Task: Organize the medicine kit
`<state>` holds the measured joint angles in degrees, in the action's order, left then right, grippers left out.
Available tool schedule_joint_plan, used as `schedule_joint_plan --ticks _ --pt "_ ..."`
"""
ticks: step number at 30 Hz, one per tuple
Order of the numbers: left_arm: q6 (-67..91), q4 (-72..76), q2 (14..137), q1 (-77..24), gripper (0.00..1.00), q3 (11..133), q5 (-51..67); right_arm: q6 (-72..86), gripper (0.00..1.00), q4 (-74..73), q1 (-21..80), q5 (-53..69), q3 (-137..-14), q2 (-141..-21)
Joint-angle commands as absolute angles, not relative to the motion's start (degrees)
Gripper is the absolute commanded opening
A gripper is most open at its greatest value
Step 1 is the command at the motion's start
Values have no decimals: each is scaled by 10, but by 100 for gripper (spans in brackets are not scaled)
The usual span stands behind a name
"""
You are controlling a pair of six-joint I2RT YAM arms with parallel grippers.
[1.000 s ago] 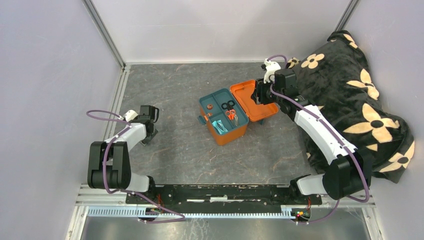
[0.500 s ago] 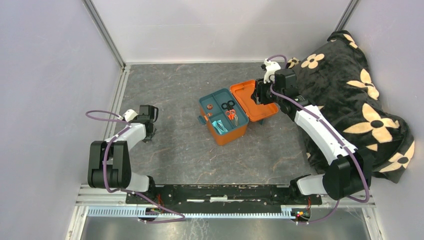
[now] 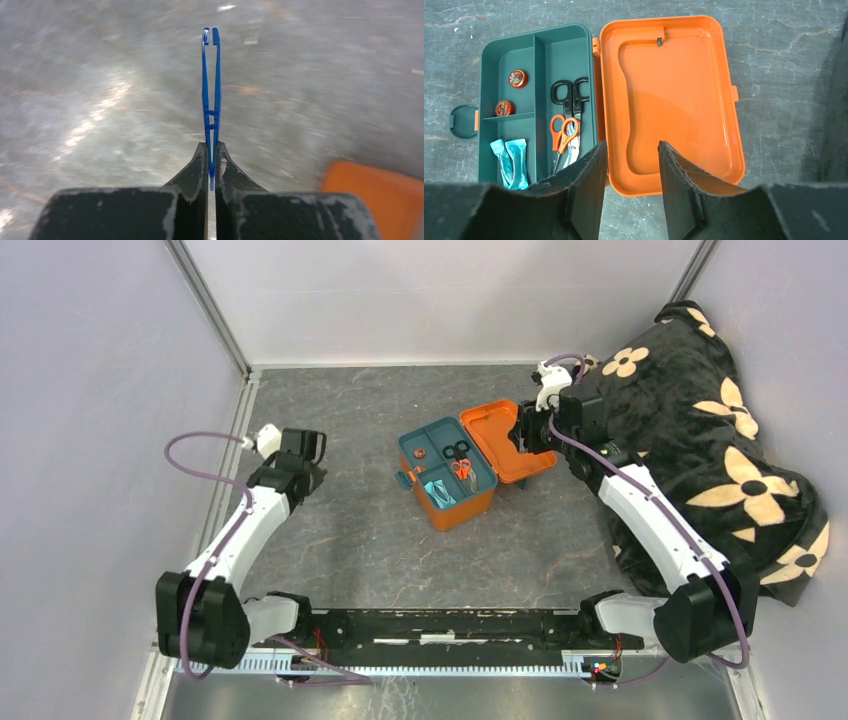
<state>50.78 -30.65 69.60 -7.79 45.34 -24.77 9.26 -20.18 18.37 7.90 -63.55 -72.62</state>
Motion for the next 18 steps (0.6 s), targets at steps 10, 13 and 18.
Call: schedule_joint_plan --ticks 10,13,18 --pt "553 -348 848 -383 2 799 -230 163 49 -194 187 -21 -555 -622" --pt "559 -338 918 -424 2 855 -217 162 49 -209 187 -31 -551 -612" --pt "556 -320 996 -456 2 911 -207 153 50 -223 187 -44 -547 -601"
